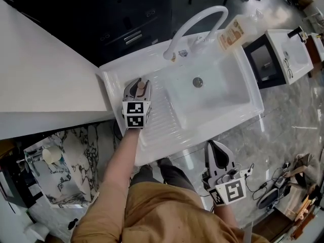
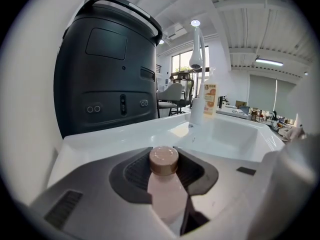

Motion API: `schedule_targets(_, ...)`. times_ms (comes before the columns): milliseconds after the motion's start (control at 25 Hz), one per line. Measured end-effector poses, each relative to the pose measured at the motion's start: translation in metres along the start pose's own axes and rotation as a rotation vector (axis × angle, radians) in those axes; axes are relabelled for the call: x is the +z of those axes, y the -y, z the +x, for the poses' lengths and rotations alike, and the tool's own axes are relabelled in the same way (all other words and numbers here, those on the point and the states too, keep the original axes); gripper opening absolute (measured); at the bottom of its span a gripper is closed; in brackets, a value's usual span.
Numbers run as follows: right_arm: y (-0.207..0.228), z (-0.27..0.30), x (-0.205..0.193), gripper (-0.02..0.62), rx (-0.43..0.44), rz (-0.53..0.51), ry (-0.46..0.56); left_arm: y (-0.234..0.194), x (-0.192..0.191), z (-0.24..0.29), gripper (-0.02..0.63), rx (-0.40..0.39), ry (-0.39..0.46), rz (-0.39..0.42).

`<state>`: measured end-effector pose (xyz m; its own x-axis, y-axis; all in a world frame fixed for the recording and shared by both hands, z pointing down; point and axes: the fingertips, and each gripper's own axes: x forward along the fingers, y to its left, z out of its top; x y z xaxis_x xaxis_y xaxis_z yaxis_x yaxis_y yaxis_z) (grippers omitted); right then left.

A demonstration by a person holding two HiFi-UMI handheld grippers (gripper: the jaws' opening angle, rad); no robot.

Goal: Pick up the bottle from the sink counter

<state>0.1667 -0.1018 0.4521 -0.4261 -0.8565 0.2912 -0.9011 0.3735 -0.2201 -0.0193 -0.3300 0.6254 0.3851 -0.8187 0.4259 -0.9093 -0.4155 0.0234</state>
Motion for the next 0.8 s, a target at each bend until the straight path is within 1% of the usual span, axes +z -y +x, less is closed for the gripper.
schedule_targets(240, -0.005, 0.0, 0.002, 0.003, 0.015, -0.008, 0.003, -0.002, 0.004, -0.008, 0.124, -0.002, 0.013, -0.014)
schedule_targets(800, -0.017, 0.003, 0.012, 0.003, 0.041, -0.027, 0.028, -0.002, 0.023, -0.038, 0.124, -0.034, 0.045, 0.013)
